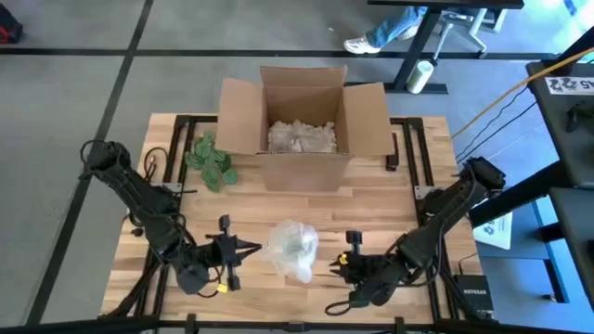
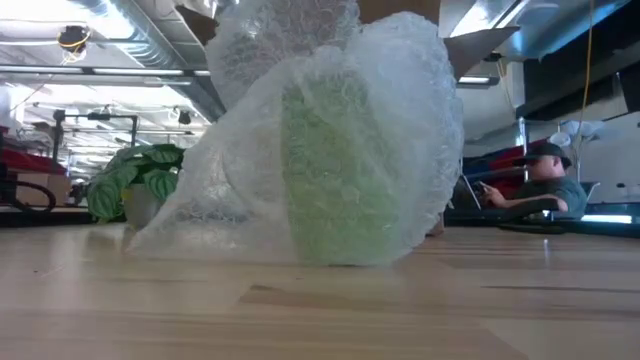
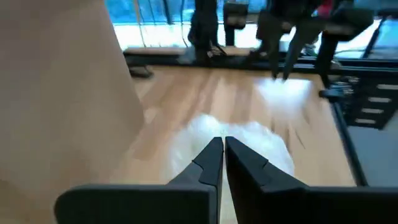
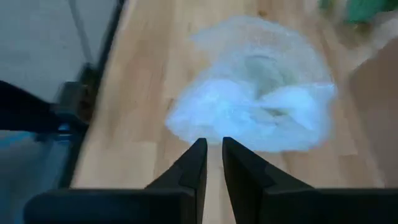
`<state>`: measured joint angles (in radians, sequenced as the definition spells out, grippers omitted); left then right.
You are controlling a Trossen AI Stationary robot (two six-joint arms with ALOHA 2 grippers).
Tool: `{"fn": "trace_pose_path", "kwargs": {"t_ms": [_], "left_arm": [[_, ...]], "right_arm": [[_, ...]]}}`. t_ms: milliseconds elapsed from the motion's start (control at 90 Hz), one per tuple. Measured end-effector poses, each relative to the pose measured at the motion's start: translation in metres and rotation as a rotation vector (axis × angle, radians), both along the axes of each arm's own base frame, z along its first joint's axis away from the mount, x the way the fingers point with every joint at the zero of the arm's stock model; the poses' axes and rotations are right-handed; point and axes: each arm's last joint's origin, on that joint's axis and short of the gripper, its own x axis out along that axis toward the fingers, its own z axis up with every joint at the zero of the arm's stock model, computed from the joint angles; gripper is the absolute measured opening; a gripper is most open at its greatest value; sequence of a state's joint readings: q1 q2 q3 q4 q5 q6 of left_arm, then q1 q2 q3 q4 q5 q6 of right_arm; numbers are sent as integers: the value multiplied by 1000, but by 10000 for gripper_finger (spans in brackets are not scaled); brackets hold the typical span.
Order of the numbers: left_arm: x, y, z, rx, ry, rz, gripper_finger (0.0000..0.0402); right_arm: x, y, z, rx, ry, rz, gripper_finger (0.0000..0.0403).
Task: Wrap mug
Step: Put the wrapped mug into the box
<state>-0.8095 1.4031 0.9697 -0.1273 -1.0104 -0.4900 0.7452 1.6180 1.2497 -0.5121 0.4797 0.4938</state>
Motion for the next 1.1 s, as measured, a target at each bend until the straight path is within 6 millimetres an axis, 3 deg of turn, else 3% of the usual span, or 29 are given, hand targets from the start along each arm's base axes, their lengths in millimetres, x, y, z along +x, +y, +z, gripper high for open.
{"fn": "trace_pose_path", "kwargs": {"t_ms": [111, 289, 511, 778, 1100], "left_arm": [[-6, 10, -27, -57, -33, -6, 0], [-19, 22, -51, -126, -93, -52, 0], [-43, 34, -71, -166, -132, -90, 0], [-66, 55, -93, -199, -120, -89, 0], [-87, 72, -104, -258, -192, -99, 0]], "right_arm": [[18, -1, 5, 43, 19, 60, 38], [54, -6, 22, 12, 67, 142, 43], [88, -28, 30, 71, 158, 162, 122], [116, -44, 11, 139, 168, 158, 221], [150, -45, -20, 96, 373, 135, 232]]}}
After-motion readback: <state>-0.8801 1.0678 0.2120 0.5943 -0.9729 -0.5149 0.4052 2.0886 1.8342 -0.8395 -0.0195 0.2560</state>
